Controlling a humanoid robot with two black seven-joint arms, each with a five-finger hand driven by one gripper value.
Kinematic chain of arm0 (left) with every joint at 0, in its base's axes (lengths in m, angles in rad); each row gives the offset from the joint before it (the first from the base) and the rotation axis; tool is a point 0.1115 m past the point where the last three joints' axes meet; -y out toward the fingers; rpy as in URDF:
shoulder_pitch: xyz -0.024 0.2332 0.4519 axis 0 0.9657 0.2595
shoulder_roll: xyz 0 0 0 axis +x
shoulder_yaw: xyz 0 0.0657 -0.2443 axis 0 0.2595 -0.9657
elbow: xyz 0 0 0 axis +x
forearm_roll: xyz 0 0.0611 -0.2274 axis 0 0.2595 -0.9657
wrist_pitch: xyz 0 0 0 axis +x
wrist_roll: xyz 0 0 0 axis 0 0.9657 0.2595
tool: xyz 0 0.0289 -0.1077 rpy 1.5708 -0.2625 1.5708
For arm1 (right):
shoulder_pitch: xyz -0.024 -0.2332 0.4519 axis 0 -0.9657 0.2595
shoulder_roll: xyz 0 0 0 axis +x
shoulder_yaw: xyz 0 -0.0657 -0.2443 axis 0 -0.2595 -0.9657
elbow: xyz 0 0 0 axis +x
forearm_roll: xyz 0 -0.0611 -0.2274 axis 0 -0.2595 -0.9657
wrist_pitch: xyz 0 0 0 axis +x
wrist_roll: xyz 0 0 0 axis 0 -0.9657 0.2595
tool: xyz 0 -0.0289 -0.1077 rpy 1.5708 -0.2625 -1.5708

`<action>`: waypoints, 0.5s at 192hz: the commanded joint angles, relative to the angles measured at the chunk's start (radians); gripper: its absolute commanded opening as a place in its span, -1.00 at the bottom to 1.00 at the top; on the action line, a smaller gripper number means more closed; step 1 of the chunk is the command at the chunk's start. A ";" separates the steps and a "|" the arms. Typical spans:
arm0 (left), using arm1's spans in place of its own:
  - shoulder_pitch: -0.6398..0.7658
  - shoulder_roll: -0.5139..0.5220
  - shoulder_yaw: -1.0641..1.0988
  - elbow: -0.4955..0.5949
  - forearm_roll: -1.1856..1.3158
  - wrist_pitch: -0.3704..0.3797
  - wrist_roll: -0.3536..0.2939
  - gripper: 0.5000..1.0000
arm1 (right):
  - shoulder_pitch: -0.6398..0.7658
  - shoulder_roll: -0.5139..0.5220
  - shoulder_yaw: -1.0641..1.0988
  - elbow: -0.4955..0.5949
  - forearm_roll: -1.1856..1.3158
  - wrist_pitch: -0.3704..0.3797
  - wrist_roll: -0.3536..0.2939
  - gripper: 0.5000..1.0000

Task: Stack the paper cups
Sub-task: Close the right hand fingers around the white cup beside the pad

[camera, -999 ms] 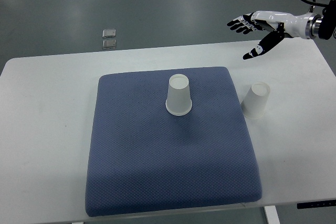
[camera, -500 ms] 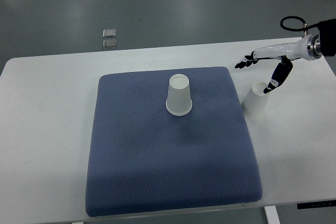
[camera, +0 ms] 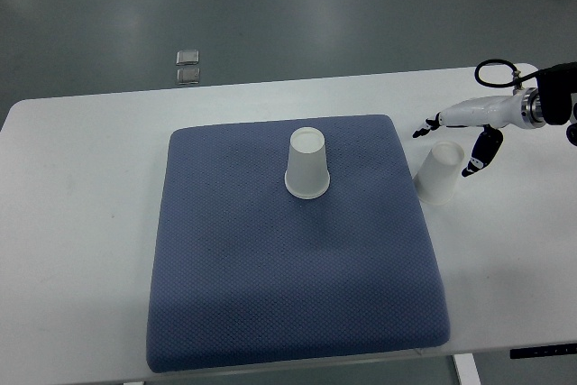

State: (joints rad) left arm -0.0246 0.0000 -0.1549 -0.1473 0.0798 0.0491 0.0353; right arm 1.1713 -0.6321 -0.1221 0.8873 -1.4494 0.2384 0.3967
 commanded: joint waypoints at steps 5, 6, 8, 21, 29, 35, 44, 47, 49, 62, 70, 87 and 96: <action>0.000 0.000 0.000 0.000 0.000 0.000 0.000 1.00 | -0.033 0.029 -0.001 -0.042 -0.043 -0.034 -0.001 0.62; 0.000 0.000 0.000 0.000 0.000 0.000 0.000 1.00 | -0.036 0.035 -0.001 -0.045 -0.046 -0.037 0.001 0.62; 0.000 0.000 0.000 0.000 0.000 0.000 0.000 1.00 | -0.039 0.040 -0.001 -0.051 -0.048 -0.041 0.001 0.62; 0.000 0.000 0.000 0.000 0.000 0.000 0.000 1.00 | -0.050 0.063 -0.002 -0.074 -0.051 -0.065 0.001 0.62; 0.000 0.000 0.000 0.000 0.000 0.000 0.000 1.00 | -0.056 0.066 -0.002 -0.085 -0.052 -0.077 0.001 0.62; 0.000 0.000 0.000 0.000 -0.002 0.000 0.000 1.00 | -0.062 0.066 -0.005 -0.094 -0.055 -0.083 0.001 0.62; 0.000 0.000 0.000 0.000 0.000 0.000 0.000 1.00 | -0.067 0.071 -0.008 -0.103 -0.057 -0.094 0.002 0.62; 0.000 0.000 0.000 0.000 0.000 0.000 0.000 1.00 | -0.068 0.075 -0.008 -0.103 -0.057 -0.099 0.002 0.62; 0.000 0.000 0.000 0.000 0.000 0.000 0.000 1.00 | -0.070 0.077 -0.008 -0.103 -0.057 -0.102 0.002 0.62; 0.000 0.000 0.000 0.000 0.000 0.000 0.000 1.00 | -0.071 0.078 -0.010 -0.110 -0.057 -0.111 0.004 0.61; 0.000 0.000 0.000 0.000 0.000 0.000 0.000 1.00 | -0.073 0.078 -0.010 -0.111 -0.057 -0.113 0.005 0.60; 0.000 0.000 0.000 0.000 0.000 0.000 0.000 1.00 | -0.076 0.078 -0.010 -0.110 -0.057 -0.113 0.007 0.57; 0.000 0.000 0.000 0.000 0.000 0.000 0.000 1.00 | -0.076 0.080 -0.010 -0.110 -0.057 -0.113 0.008 0.54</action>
State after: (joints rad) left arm -0.0245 0.0000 -0.1549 -0.1473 0.0796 0.0491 0.0353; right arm 1.0971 -0.5539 -0.1317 0.7768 -1.5063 0.1261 0.4024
